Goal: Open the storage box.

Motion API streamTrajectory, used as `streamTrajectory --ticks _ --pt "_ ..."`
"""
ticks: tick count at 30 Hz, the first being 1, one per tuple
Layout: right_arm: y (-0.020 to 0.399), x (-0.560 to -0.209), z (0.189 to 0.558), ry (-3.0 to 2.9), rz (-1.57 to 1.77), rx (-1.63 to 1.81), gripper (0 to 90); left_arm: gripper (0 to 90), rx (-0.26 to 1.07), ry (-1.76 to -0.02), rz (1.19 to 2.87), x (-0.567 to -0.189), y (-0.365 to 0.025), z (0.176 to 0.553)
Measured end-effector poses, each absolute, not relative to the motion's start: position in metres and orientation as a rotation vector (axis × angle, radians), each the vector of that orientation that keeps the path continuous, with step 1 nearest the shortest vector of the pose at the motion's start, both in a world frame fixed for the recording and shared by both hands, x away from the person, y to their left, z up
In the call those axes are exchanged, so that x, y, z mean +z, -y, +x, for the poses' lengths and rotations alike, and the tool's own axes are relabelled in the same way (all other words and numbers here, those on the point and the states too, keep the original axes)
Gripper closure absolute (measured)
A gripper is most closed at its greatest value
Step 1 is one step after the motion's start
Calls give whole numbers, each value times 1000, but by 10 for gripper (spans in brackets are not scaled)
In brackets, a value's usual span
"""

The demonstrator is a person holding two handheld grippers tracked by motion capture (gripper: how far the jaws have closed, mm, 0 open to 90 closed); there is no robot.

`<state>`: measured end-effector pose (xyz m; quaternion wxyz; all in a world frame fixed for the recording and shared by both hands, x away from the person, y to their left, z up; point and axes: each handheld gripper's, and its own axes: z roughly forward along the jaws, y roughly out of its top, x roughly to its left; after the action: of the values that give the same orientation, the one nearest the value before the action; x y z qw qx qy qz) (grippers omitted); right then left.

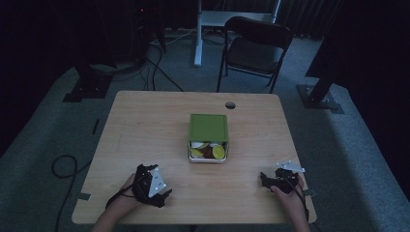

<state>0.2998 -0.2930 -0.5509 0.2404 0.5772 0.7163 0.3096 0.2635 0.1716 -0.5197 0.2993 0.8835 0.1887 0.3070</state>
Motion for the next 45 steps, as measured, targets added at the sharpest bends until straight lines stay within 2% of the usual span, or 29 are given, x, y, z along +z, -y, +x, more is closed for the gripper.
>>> streamTrajectory --ticks 31,45 --pt "293 -551 300 -1959 1580 849 107 43 1097 -177 2348 -512 -115 253" --pt "293 -551 300 -1959 1579 849 107 43 1192 -96 2347 -514 -88 259"
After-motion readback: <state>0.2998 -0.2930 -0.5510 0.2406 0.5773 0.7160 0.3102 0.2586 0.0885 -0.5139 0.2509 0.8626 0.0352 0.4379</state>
